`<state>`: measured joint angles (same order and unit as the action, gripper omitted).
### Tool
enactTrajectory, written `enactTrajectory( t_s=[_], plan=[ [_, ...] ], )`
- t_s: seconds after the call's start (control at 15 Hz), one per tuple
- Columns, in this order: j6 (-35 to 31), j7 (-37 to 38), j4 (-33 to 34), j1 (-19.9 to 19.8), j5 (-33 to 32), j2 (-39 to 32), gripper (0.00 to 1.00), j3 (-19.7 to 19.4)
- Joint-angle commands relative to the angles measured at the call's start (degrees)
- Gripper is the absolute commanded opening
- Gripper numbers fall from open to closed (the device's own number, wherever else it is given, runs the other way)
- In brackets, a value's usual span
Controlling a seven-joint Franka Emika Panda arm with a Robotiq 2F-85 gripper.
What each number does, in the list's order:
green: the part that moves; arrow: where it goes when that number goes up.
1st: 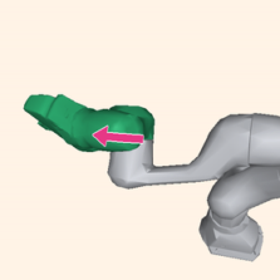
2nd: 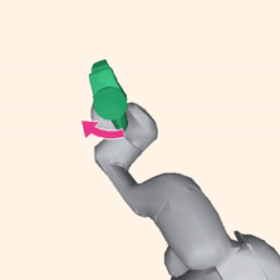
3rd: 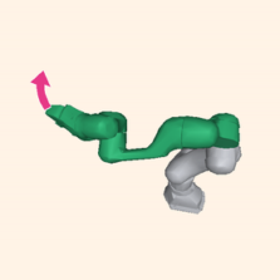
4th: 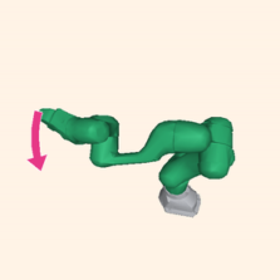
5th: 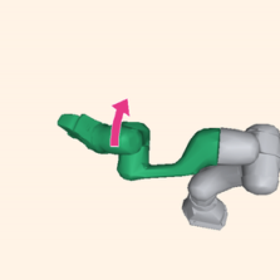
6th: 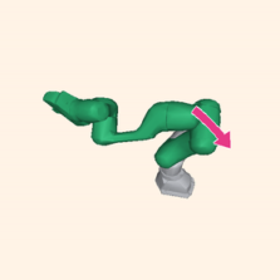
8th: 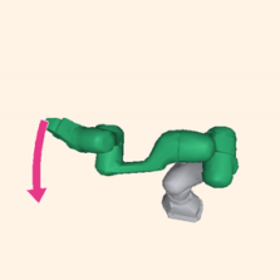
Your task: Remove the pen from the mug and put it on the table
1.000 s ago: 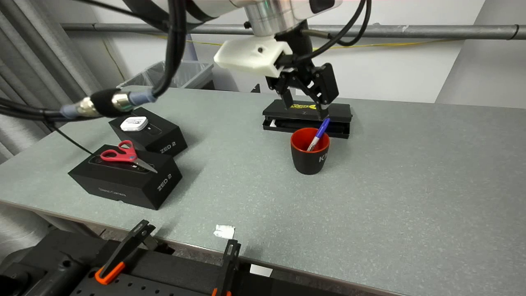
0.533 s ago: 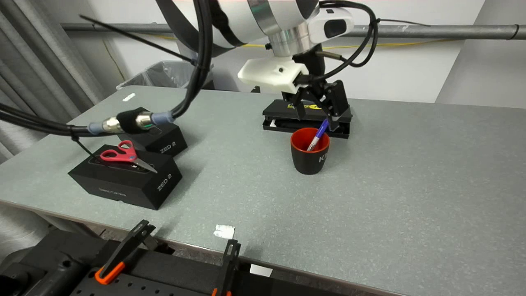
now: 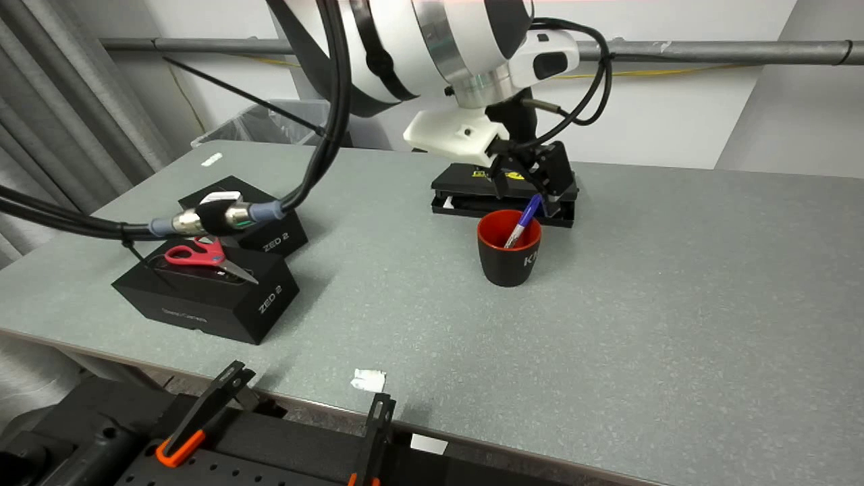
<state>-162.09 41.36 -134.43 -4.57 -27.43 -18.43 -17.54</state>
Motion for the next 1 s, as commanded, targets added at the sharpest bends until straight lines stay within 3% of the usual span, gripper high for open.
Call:
enactTrajectory(
  t_s=[0.0,0.6,0.93],
  plan=[
    [-3.2,1.4,1.8,3.5,1.7,-2.9,0.74,-3.6],
    [-6.1,-3.7,-1.4,3.0,9.0,1.4,0.03,-5.2],
    [-9.0,-6.1,-6.8,3.0,9.3,12.1,0.02,-7.4]
  ],
)
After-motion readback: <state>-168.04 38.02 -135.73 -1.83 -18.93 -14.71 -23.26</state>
